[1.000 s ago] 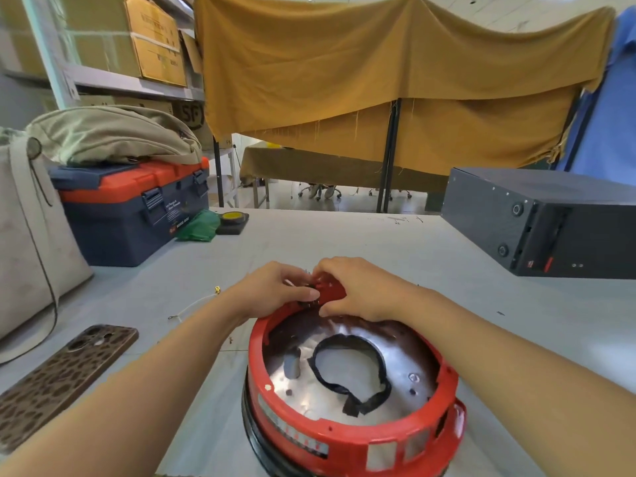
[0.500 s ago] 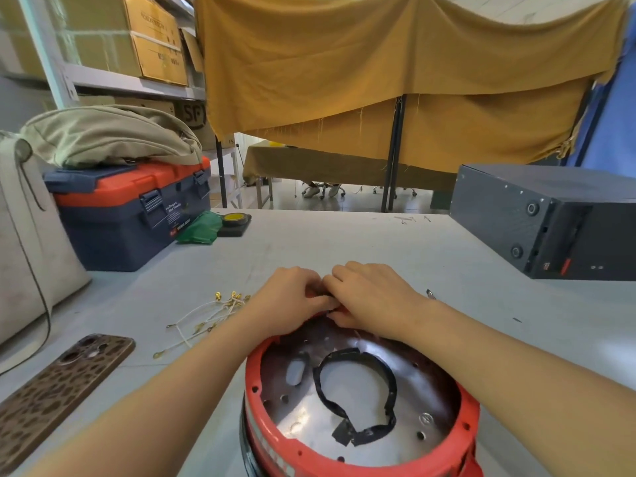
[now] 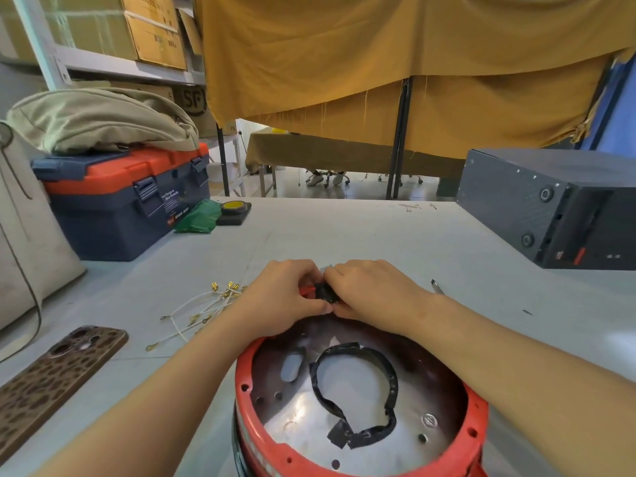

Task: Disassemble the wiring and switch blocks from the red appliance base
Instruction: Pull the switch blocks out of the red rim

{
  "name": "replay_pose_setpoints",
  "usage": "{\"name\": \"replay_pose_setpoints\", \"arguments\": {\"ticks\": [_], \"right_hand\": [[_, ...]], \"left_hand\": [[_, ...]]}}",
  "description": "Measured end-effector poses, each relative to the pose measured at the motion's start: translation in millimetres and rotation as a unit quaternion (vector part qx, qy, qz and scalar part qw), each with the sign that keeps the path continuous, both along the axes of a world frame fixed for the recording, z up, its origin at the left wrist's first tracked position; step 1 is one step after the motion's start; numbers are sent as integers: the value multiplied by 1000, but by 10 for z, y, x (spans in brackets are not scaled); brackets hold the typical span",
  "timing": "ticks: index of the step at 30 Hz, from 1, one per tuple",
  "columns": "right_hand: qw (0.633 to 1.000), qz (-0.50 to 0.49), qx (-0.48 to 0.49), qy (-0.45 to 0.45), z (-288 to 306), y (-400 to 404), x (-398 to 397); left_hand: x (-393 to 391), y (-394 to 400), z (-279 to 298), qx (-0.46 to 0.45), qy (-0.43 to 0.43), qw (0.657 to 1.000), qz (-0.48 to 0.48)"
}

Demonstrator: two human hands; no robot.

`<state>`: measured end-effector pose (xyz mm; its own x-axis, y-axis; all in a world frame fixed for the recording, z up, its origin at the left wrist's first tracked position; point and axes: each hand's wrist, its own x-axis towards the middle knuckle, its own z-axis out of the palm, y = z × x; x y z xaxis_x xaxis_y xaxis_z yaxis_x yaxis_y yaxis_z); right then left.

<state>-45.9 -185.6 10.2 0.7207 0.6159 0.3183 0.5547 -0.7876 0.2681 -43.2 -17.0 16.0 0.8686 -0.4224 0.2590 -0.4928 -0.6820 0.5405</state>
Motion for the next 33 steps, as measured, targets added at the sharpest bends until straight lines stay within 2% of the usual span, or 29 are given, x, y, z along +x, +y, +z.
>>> {"name": "replay_pose_setpoints", "arguments": {"ticks": [4, 12, 33], "right_hand": [[1000, -6, -23, -10, -19, 14, 9], [1000, -4, -6, -18, -50, -3, 24], [1000, -10, 1, 16, -30, 10, 11]], "left_hand": [[1, -4, -1, 4, -18, 1000, -3], [23, 2, -24, 15, -35, 999, -4], [34, 13, -37, 43, -47, 998, -25]]}}
